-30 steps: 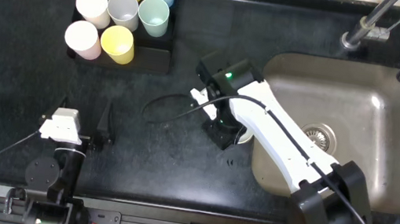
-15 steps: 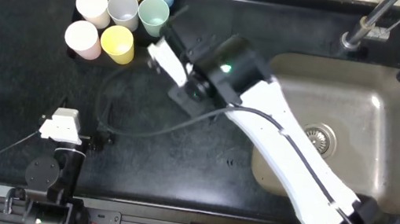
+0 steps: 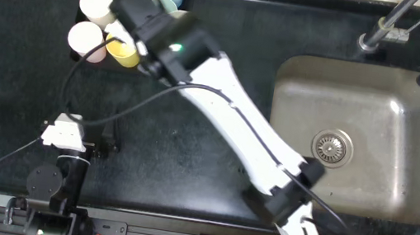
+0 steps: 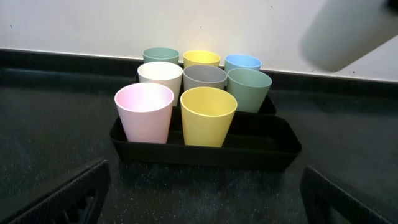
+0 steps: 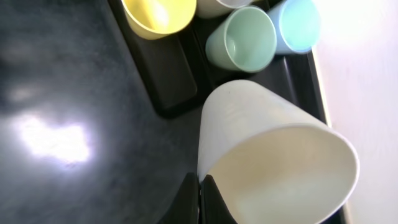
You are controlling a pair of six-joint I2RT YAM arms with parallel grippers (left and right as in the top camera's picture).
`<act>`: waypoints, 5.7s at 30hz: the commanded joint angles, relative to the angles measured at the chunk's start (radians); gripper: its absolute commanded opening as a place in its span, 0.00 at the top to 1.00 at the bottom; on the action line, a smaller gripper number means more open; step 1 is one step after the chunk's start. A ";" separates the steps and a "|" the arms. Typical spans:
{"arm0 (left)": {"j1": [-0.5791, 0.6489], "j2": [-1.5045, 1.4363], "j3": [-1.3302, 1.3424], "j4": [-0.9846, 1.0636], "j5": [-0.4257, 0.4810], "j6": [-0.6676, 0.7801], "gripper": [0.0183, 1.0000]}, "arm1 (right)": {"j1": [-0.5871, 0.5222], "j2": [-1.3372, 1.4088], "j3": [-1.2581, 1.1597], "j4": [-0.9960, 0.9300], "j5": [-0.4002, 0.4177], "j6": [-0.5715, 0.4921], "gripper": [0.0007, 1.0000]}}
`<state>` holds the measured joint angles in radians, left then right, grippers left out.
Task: Store Cups
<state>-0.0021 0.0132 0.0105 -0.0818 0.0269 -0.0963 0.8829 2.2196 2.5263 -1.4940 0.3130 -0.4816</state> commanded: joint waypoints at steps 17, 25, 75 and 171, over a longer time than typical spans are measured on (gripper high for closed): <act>0.004 -0.010 0.000 -0.004 0.009 0.021 0.00 | -0.007 0.131 0.042 0.025 -0.141 -0.068 0.96; 0.004 -0.010 0.000 -0.004 0.009 0.021 0.00 | -0.025 0.161 0.041 0.032 -0.175 -0.073 0.96; 0.004 -0.010 0.000 -0.004 0.009 0.021 0.00 | -0.037 0.230 -0.050 0.038 -0.234 -0.137 0.96; 0.004 -0.010 0.000 -0.004 0.009 0.021 0.00 | -0.629 -1.565 -1.360 0.017 -0.132 0.744 0.00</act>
<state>-0.0021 0.0128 0.0105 -0.0818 0.0269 -0.0963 0.2481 0.6739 1.1614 -1.4849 0.1883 0.2417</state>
